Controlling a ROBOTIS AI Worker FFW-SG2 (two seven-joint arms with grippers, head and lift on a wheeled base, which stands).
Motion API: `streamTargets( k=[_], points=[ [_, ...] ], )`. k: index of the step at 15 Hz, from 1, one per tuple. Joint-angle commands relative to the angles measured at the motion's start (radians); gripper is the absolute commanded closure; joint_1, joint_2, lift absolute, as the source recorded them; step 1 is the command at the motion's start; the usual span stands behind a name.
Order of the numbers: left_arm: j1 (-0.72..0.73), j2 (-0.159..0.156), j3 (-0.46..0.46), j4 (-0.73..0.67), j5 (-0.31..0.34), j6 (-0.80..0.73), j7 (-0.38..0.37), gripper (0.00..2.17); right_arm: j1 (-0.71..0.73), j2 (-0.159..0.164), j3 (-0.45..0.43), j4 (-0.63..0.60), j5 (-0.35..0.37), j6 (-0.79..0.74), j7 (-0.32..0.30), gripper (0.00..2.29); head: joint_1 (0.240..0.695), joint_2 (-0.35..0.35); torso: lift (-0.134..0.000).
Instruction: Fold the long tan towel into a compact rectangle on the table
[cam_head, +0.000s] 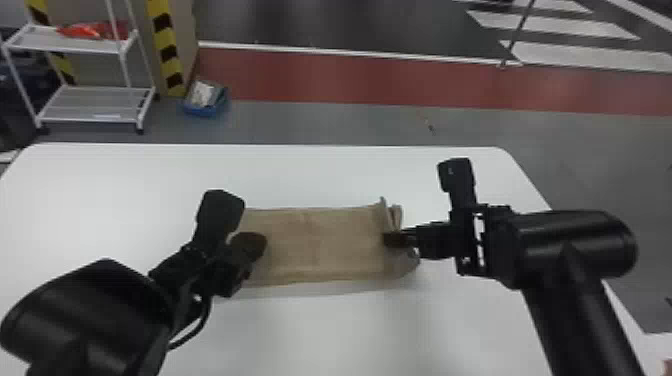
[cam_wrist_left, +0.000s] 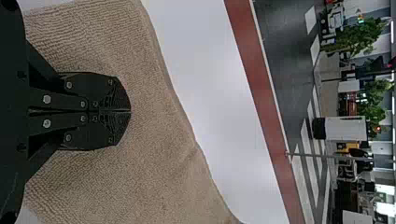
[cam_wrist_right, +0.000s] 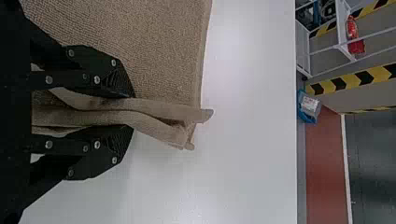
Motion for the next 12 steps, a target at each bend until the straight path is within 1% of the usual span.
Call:
streamTargets(
  k=[1,3,4,5,9,12],
  points=[
    [0.001,-0.001,0.0,0.0,0.0,0.005,0.0,1.91,0.005,0.0,-0.009,-0.001,-0.016,0.013,0.009,1.31,0.695,-0.144,-0.128],
    [0.001,-0.003,-0.001,-0.003,0.0,0.011,0.0,1.91,0.02,0.0,-0.018,-0.021,-0.03,0.01,0.023,1.33,0.695,-0.142,-0.128],
    [0.001,-0.003,-0.001,-0.003,0.0,0.014,0.0,1.91,0.023,0.0,-0.029,-0.035,-0.054,0.01,0.031,1.36,0.695,-0.141,-0.128],
    [0.001,-0.003,-0.003,-0.003,0.0,0.014,0.0,1.91,0.025,0.0,-0.047,-0.046,-0.09,0.01,0.034,1.44,0.695,-0.139,-0.128],
    [0.001,-0.004,-0.004,-0.005,0.001,0.024,0.0,1.91,0.048,0.001,-0.075,-0.139,-0.139,0.01,0.031,1.44,0.695,-0.131,-0.128],
    [0.004,-0.006,-0.006,-0.018,0.009,0.033,0.0,1.91,0.048,0.006,-0.096,-0.181,-0.188,0.013,0.017,1.44,0.695,-0.123,-0.128]
  ],
)
